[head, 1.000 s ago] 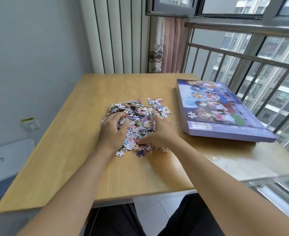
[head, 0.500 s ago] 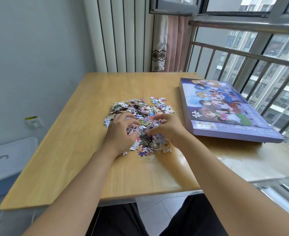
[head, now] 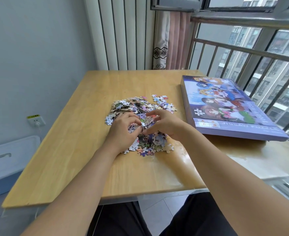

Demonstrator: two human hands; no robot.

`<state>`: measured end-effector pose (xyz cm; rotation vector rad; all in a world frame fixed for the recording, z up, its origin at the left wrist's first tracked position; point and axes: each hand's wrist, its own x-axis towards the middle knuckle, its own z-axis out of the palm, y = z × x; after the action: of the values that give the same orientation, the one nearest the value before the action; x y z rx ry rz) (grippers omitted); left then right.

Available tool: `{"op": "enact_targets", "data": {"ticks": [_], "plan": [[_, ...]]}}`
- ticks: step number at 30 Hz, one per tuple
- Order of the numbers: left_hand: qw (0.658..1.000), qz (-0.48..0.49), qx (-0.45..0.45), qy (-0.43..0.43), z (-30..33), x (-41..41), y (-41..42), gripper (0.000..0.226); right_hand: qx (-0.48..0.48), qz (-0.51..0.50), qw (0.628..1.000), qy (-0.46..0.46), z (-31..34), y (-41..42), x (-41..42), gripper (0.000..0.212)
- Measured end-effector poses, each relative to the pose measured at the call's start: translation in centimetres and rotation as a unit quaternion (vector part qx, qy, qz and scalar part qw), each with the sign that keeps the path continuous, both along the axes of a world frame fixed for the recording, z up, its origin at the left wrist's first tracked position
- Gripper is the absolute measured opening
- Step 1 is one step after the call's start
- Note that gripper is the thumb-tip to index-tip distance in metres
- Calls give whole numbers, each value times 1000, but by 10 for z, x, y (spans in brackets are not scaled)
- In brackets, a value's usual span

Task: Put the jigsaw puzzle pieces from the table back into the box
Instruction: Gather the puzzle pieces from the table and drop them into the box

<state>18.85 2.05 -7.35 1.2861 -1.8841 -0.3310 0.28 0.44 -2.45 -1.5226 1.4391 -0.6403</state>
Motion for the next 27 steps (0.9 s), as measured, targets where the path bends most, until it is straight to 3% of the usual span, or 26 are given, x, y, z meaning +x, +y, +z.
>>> {"op": "enact_targets", "data": {"ticks": [5,10,17,23,27], "plan": [[999,-14,28,35,0,1,-1,11,-22,54,998,23,8,5,4,97],[999,-10,28,44,-1,1,-1,6,-71,50,995,40,4,5,9,55],[994,8,16,105,0,3,-3,6,-92,-3,996,-8,-8,4,2,39],[991,66,0,115,1,4,-4,8,-64,-93,985,-130,-15,0,-6,32],[990,77,18,116,1,4,-5,9,29,-116,958,-259,-15,3,-9,30]]}}
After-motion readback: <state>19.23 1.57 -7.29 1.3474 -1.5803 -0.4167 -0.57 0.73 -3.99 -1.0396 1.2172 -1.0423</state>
